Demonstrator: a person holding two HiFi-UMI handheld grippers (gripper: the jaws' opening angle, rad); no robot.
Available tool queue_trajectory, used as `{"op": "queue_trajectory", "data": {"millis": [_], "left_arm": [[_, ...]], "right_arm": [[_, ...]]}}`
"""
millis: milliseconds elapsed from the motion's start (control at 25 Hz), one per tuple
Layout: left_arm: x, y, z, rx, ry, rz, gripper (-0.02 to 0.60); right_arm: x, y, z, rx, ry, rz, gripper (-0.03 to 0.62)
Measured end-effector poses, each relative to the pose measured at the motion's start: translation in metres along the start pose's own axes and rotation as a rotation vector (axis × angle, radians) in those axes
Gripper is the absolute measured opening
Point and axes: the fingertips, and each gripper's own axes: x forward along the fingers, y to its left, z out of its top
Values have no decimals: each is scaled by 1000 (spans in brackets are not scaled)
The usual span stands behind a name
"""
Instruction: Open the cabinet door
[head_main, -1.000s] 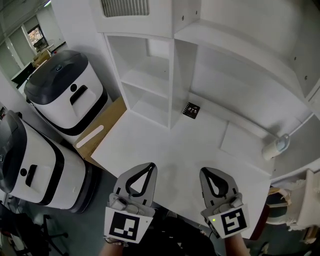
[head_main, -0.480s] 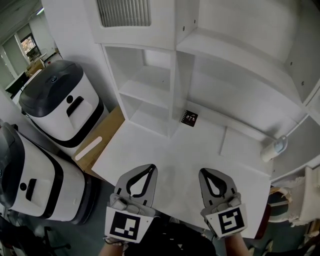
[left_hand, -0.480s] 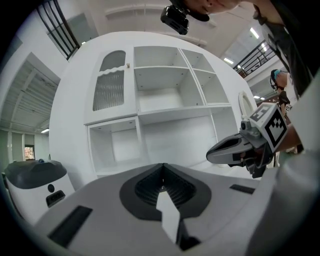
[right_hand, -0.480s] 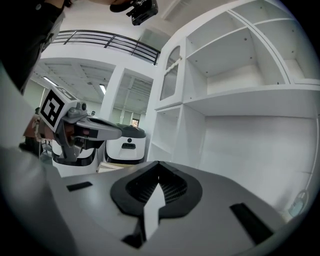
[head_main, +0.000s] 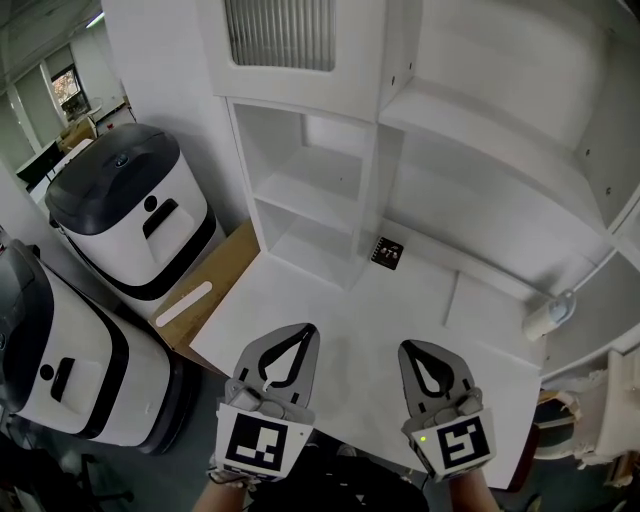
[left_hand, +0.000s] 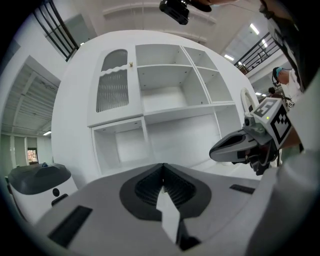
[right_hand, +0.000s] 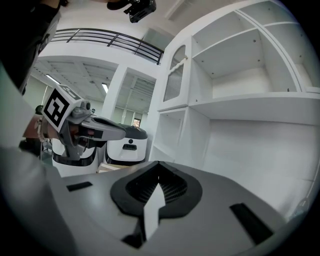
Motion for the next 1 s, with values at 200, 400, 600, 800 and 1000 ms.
{"op": "queue_trajectory", "data": {"millis": [200,400,600,800,1000], "left_arm": [[1,8,12,49,-21,-2,-3],[4,9,21,60,-46,-11,-3],[9,9,33,82,-68,-26,-3],[12,14,50,58,-103,-27,-3],[17,19,67,77,-129,-30,-3]], "right_arm": [[5,-5,13,9,-20,2,0],[9,-12,29,2,-39,-11,0],[13,-17,49,-8,-79,2,0],[14,-19,67,-20,-111,19,0],[16,-27,85,-14,-144,21,0]]}}
